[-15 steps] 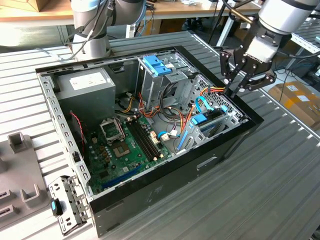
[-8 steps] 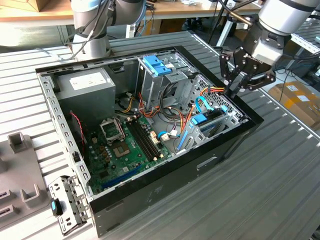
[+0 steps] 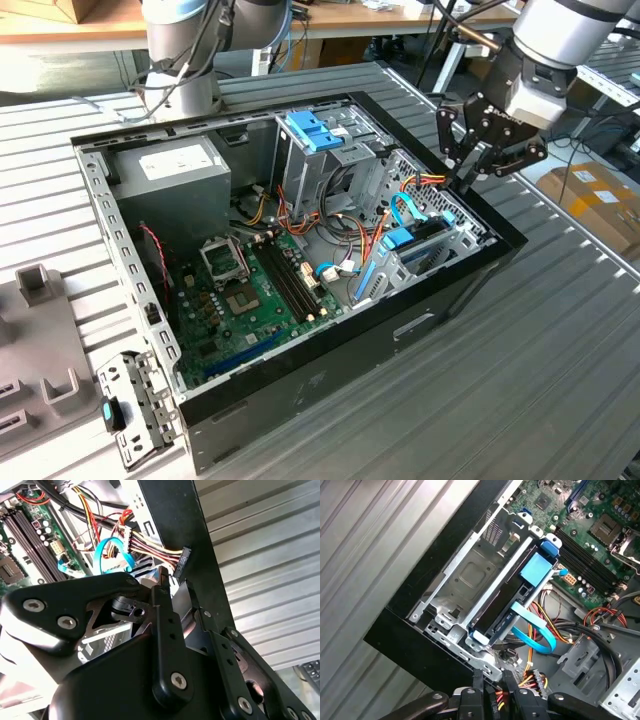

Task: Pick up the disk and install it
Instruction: 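Insert the second disk wire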

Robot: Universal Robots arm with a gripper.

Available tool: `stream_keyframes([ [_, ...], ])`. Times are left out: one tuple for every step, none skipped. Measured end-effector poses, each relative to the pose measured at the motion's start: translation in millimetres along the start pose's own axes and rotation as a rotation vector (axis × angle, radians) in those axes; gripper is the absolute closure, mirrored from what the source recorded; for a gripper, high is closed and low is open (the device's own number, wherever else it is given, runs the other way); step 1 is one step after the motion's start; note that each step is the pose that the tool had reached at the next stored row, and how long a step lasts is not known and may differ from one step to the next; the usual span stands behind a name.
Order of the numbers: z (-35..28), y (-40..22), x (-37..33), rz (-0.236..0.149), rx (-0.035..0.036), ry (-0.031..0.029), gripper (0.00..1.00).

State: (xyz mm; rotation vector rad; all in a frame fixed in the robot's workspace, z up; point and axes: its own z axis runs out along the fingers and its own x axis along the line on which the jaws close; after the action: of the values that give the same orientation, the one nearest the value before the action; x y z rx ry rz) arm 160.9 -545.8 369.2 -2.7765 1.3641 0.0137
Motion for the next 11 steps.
stream_keyframes([
  [0.3,-1.2,0.8,-0.009,-0.0003,-0.0003,0.7],
  [0.4,-2.0,1.3,-0.015,-0.0005,-0.0005,0.7],
  [0.7,-3.8,2.5,-0.027,-0.0009,-0.001,0.7],
  [0.8,-4.9,3.1,-0.034,-0.0011,-0.0013,0.7],
  [1.0,-5.9,3.7,-0.041,-0.0013,-0.0015,0.7],
  [1.2,-7.5,4.5,-0.052,-0.0016,-0.0019,0.7],
  [1.3,-8.8,5.2,-0.061,-0.0019,-0.0022,0.7],
  [1.4,-9.9,5.6,-0.067,-0.0021,-0.0024,0.7],
  [1.6,-10.8,5.9,-0.072,-0.0022,-0.0027,0.7],
  [1.9,-12.1,5.5,-0.08,-0.0025,-0.0029,0.7],
  [2.1,-13.1,4.8,-0.085,-0.0026,-0.0032,0.7],
])
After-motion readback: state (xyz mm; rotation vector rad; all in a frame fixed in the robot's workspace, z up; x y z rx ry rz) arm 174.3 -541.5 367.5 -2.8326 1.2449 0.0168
